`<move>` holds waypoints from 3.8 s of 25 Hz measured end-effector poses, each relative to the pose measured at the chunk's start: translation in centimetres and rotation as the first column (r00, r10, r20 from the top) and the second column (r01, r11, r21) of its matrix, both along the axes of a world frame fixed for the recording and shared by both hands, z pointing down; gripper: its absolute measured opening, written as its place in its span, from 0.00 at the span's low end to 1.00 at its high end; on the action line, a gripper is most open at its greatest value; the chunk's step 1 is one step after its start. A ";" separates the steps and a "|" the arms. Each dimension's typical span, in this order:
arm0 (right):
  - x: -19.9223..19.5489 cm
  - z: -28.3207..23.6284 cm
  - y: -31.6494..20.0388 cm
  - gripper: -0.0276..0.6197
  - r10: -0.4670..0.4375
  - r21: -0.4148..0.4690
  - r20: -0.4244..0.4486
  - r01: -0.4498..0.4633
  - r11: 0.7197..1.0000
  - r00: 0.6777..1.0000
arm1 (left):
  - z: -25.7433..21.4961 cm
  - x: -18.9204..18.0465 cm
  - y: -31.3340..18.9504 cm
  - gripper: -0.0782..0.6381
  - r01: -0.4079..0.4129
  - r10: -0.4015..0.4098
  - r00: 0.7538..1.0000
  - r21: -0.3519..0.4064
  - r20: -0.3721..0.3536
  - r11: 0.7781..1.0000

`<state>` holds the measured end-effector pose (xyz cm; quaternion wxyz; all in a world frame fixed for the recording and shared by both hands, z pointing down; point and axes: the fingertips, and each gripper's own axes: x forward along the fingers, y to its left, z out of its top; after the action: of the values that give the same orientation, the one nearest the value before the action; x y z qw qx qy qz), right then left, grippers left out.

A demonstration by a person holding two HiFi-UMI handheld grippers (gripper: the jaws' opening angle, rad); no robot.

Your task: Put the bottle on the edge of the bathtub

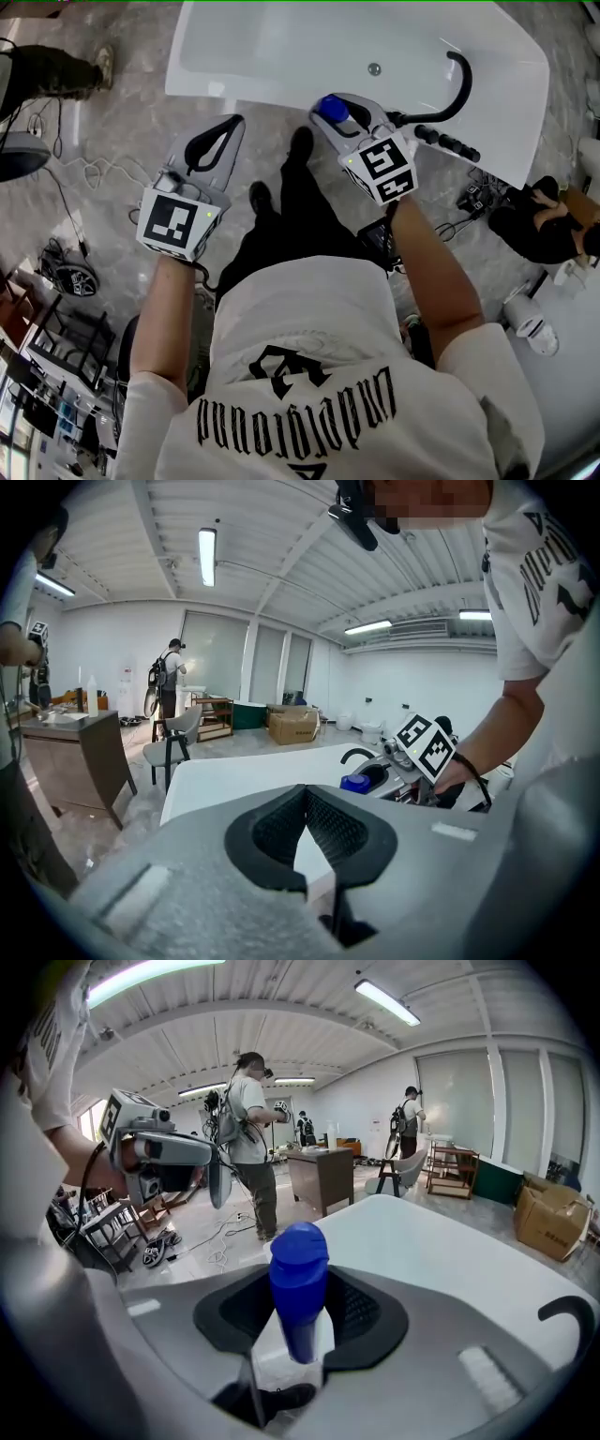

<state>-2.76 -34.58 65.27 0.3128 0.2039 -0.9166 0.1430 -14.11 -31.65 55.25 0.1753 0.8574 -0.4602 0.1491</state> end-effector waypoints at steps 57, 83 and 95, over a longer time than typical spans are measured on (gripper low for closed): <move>0.4 11.0 -0.8 0.41 0.068 -0.006 -0.175 -0.070 0.998 0.982 | 6.8 0.7 -0.3 0.12 -0.026 0.025 1.000 -0.085 -0.015 0.996; -0.4 -14.2 11.4 0.11 0.182 0.209 0.035 -0.185 0.960 0.983 | -10.5 1.6 11.5 0.12 -0.106 0.119 0.985 0.104 -0.124 0.989; -3.0 -23.0 16.2 0.05 0.181 0.294 0.138 -0.214 0.931 0.974 | -16.3 -2.7 16.3 0.12 -0.105 0.128 0.986 0.202 -0.103 0.974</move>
<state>-5.73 -18.34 42.23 0.2109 0.3332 -0.9181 0.0403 -16.82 -15.40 38.94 0.1071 0.9032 -0.4107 0.0633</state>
